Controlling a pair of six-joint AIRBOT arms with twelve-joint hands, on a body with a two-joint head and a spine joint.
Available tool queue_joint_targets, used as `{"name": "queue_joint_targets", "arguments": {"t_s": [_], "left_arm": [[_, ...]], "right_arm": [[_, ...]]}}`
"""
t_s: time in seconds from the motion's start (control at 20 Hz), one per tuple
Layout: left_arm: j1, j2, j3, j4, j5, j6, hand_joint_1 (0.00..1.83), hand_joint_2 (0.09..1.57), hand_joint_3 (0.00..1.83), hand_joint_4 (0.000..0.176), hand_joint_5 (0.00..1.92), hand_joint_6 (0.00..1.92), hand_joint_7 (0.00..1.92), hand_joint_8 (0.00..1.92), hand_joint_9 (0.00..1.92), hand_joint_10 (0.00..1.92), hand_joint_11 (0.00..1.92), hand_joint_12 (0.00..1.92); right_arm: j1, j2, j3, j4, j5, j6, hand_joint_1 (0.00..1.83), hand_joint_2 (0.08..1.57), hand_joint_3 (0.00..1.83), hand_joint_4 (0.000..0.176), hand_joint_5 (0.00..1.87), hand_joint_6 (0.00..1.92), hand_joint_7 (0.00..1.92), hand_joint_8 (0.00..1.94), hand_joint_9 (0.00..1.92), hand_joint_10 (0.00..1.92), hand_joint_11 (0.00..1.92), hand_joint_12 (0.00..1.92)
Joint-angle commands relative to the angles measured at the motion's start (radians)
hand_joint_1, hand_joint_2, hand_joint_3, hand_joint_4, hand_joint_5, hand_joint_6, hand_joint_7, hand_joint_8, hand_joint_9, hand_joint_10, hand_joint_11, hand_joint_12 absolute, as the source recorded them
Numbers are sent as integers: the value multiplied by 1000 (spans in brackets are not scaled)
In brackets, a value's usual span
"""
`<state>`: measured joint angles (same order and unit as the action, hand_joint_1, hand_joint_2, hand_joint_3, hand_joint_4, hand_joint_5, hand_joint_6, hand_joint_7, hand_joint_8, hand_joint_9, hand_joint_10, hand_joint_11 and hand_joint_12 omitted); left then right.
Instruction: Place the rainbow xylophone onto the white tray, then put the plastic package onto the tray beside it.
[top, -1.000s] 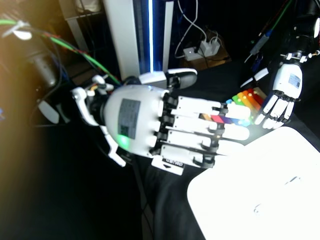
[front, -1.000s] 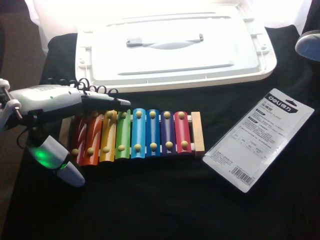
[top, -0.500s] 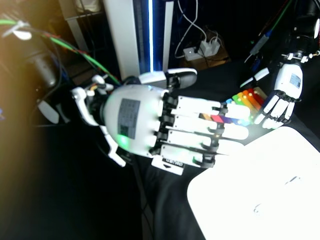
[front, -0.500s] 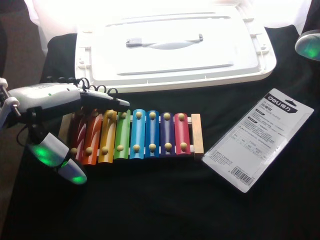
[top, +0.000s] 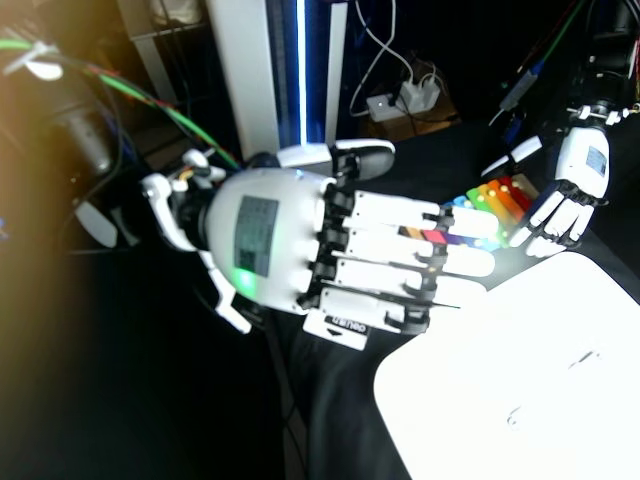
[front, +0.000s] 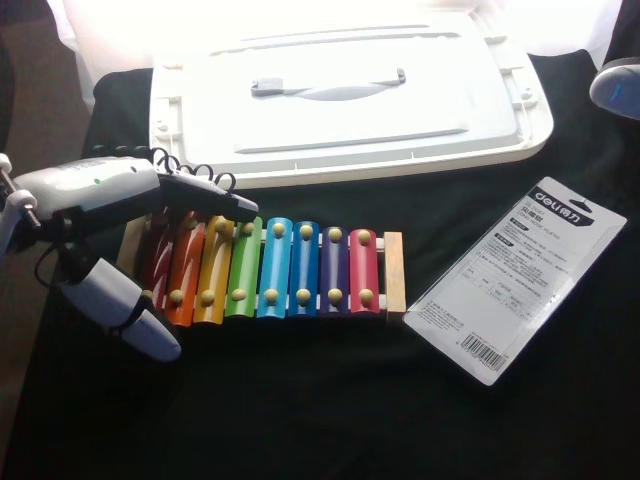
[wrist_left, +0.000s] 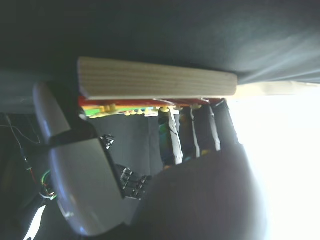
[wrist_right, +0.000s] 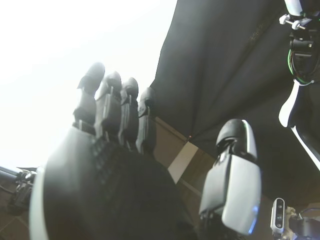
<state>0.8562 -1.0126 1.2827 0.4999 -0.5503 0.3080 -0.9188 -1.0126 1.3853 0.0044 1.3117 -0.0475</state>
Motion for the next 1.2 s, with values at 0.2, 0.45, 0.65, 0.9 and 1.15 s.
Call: {"name": "queue_joint_targets", "arguments": {"t_s": [0.2, 0.45, 0.65, 0.9, 1.15], "left_arm": [[30, -17, -15, -93, -51, 53, 1436, 1197, 3, 29, 607, 801, 708, 1398, 723, 1262, 467, 1233], [33, -17, -17, -96, -51, 55, 1455, 1242, 0, 136, 408, 1826, 598, 1567, 689, 1531, 549, 1587], [35, -17, -19, -122, -58, 76, 1456, 1255, 6, 150, 321, 1921, 578, 1615, 672, 1608, 655, 1822], [45, -17, -23, -182, -83, 117, 1460, 1239, 7, 161, 342, 1921, 594, 1602, 715, 1550, 758, 1777], [71, -16, -29, -272, -141, 157, 1459, 1053, 500, 166, 247, 1921, 534, 1770, 652, 1725, 721, 1911]], "right_arm": [[12, 3, -2, 39, 119, 11, 698, 880, 3, 18, 417, 0, 373, 7, 305, 13, 41, 684], [12, 3, -2, 39, 120, 11, 727, 866, 0, 14, 425, 3, 375, 4, 310, 9, 60, 687], [12, 3, -2, 39, 120, 11, 727, 868, 0, 0, 396, 0, 364, 0, 312, 6, 65, 691], [12, 3, -2, 39, 121, 10, 744, 873, 2, 0, 397, 0, 374, 3, 336, 10, 87, 685], [12, 2, -2, 39, 124, 10, 765, 870, 2, 0, 404, 3, 386, 6, 350, 10, 112, 687]]}}
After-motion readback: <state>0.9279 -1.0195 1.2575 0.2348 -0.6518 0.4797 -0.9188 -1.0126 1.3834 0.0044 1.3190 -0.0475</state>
